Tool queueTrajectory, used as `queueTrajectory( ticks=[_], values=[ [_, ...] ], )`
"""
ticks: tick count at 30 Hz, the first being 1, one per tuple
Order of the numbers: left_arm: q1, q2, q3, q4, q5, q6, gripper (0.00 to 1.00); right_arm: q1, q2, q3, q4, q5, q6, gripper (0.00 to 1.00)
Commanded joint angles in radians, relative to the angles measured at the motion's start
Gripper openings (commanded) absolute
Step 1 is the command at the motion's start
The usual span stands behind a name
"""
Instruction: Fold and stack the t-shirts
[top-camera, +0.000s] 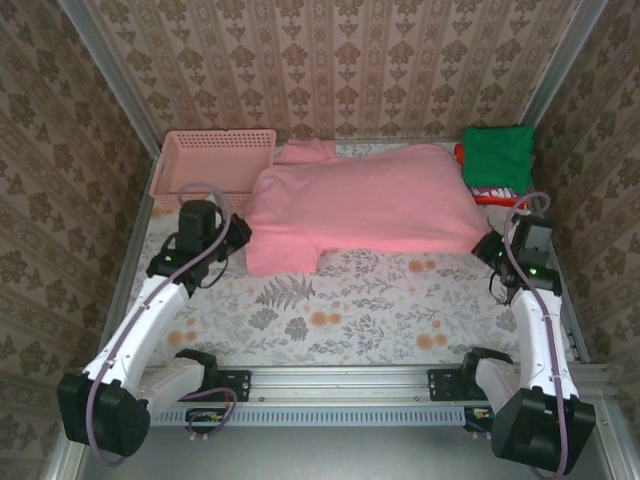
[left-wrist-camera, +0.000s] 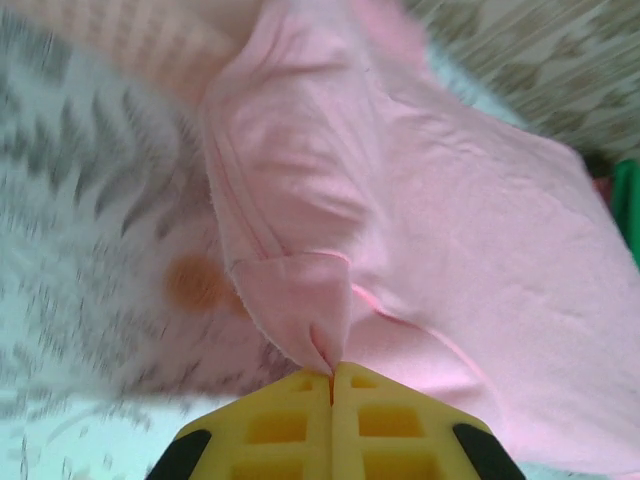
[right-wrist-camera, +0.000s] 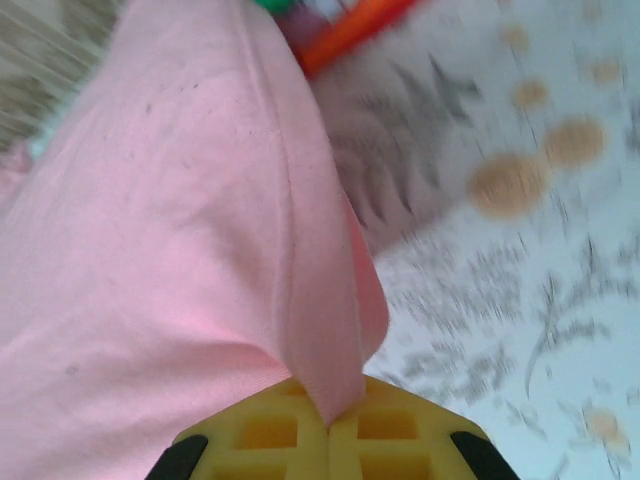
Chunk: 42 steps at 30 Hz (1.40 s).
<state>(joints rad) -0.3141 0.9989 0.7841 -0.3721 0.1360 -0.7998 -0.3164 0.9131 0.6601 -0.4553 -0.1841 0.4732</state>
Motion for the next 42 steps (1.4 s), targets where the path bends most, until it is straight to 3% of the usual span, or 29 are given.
queueTrajectory(
  ticks=[1,9,27,29,31,33,35,38,40,42],
  values=[
    [-0.009,-0.022,-0.065,0.056,-0.003,-0.087,0.00,-0.007,0.032,-0.058,0.059,0.058,0.073,0.00],
    [-0.019,-0.006,-0.211,0.027,0.005,-0.137,0.00,-0.009,0.097,-0.143,0.073,0.134,0.142,0.00],
    [-0.057,-0.147,-0.244,-0.230,0.030,-0.202,0.00,-0.056,-0.073,-0.234,-0.071,0.257,0.209,0.00],
    [-0.066,-0.153,-0.238,-0.248,0.030,-0.208,0.00,-0.060,-0.085,-0.241,-0.061,0.238,0.205,0.07],
    [-0.071,-0.164,-0.234,-0.250,0.029,-0.214,0.09,-0.059,-0.094,-0.230,-0.067,0.237,0.204,0.30],
    [-0.071,-0.172,-0.210,-0.265,0.014,-0.203,0.30,-0.061,-0.103,-0.202,-0.073,0.233,0.183,0.56],
    [-0.071,-0.170,-0.155,-0.303,-0.034,-0.156,0.56,-0.058,-0.119,-0.168,-0.071,0.222,0.126,0.74],
    [-0.073,-0.141,-0.069,-0.331,-0.122,-0.047,0.86,-0.030,-0.138,-0.128,-0.035,0.208,0.048,0.88],
    [-0.075,-0.106,-0.037,-0.293,-0.165,0.015,0.95,0.023,-0.127,-0.105,0.012,0.207,0.007,0.91],
    [-0.083,-0.061,-0.022,-0.205,-0.168,0.059,0.97,0.104,-0.088,-0.074,0.050,0.226,-0.020,0.92]
  ],
)
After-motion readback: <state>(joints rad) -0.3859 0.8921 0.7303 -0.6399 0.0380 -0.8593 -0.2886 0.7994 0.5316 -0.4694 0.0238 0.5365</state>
